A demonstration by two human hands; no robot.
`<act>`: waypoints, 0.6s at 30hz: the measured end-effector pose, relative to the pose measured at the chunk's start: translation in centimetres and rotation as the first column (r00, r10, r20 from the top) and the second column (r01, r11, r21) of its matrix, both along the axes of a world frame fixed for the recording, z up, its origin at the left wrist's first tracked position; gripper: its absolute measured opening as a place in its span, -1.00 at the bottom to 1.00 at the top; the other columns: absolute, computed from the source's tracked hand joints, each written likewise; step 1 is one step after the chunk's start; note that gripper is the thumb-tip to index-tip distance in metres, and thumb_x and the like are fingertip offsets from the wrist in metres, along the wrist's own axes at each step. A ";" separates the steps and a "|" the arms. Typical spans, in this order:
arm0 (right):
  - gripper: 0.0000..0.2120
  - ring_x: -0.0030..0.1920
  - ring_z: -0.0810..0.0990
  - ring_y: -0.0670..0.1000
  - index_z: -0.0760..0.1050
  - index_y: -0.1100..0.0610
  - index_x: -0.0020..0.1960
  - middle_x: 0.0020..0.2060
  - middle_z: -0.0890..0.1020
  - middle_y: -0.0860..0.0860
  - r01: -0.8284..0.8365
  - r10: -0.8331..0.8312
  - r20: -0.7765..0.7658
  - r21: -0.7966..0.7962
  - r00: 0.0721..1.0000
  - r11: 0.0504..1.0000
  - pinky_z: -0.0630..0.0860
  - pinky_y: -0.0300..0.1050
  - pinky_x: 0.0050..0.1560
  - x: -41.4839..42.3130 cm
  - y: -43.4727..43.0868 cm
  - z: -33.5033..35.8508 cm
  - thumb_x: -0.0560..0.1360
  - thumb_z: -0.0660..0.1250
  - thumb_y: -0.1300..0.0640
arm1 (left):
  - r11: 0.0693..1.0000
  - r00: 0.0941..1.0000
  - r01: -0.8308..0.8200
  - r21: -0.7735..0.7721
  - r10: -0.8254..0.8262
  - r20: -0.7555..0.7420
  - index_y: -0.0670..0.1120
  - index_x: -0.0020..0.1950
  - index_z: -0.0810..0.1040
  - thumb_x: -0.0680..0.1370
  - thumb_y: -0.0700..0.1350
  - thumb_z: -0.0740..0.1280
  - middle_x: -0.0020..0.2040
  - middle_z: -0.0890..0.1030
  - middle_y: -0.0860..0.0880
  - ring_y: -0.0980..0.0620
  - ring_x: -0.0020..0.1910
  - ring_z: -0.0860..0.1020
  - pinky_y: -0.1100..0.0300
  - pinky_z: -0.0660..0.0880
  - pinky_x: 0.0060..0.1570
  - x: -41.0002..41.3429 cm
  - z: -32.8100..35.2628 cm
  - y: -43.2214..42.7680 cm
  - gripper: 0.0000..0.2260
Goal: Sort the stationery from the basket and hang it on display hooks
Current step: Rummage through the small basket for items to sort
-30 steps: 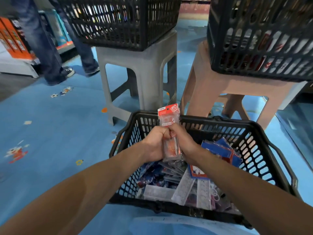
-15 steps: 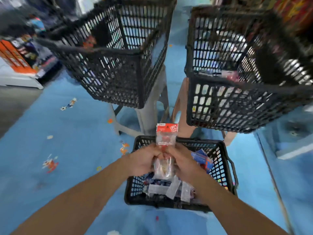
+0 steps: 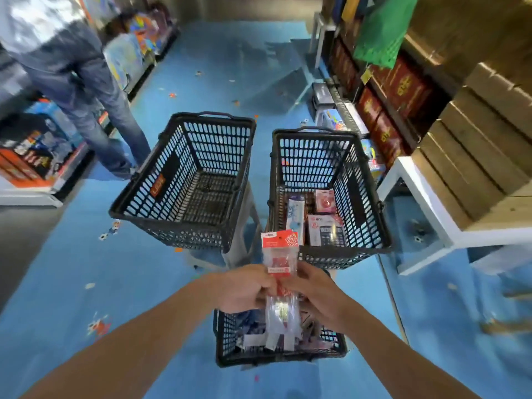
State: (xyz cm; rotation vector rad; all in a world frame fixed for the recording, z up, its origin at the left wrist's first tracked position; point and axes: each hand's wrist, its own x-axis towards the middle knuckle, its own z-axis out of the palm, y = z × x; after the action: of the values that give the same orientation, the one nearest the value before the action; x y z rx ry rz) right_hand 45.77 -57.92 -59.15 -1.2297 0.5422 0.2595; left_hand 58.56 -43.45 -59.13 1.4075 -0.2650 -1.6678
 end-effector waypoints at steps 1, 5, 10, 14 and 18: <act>-0.44 0.10 0.65 0.23 0.51 0.11 0.34 0.15 0.68 0.19 0.001 -0.001 0.001 -0.010 1.000 1.000 0.47 0.42 0.30 0.1 -0.5 1.3 0.40 0.59 0.09 | 0.999 0.999 0.032 0.001 -0.032 0.008 -0.14 0.07 0.47 0.56 -0.40 0.21 -0.05 0.58 -0.06 0.03 -0.05 0.56 0.06 0.48 0.19 0.5 1.5 -0.5 -0.80; -0.58 0.14 0.69 0.17 0.52 0.12 0.34 0.13 0.70 0.15 0.062 -0.061 0.028 -0.024 0.998 0.998 0.58 0.19 0.27 0.6 -2.6 6.3 0.51 0.48 0.20 | 0.998 0.997 0.063 -0.024 -0.061 0.056 -0.32 0.33 0.47 0.52 -0.36 0.33 0.12 0.63 -0.13 -0.05 0.12 0.56 0.03 0.46 0.35 2.1 6.6 -3.1 -0.63; -0.57 0.22 0.64 0.24 0.51 0.16 0.36 0.21 0.65 0.22 0.163 -0.163 0.085 0.002 0.983 0.987 0.55 0.26 0.28 2.0 -7.1 9.8 0.52 0.47 0.19 | 0.994 0.995 -0.061 -0.086 0.068 0.071 -0.28 0.42 0.47 0.54 -0.32 0.40 0.32 0.59 -0.25 -0.15 0.21 0.58 -0.10 0.49 0.39 4.2 9.9 -7.8 -0.56; -0.74 0.00 0.69 0.07 0.60 0.16 0.25 0.01 0.71 0.10 0.244 -0.237 0.092 -0.064 0.967 0.968 0.58 -0.02 -0.01 3.8 -11.3 10.4 0.56 0.40 0.23 | 0.984 0.987 -0.105 -0.141 0.121 0.106 -0.23 0.36 0.55 0.57 -0.32 0.40 0.18 0.66 -0.18 -0.01 0.04 0.59 0.08 0.55 0.12 5.2 9.7 -12.4 -0.65; -0.82 -0.06 0.69 0.04 0.64 0.19 0.14 -0.08 0.72 0.06 0.324 -0.323 0.030 -0.096 0.946 0.941 0.57 -0.04 -0.03 6.2 -15.9 7.7 0.55 0.42 0.21 | 0.978 0.974 -0.170 -0.118 0.185 0.133 -0.19 0.32 0.58 0.62 -0.24 0.40 0.07 0.67 -0.10 0.03 -0.10 0.57 0.19 0.48 -0.07 6.7 6.5 -17.5 -0.73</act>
State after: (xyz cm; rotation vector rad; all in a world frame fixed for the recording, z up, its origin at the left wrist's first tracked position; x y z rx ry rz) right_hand 51.98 -73.81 -51.42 -1.2164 0.7428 -0.0554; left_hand 65.22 -60.92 -52.67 1.4291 -0.2954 -1.3898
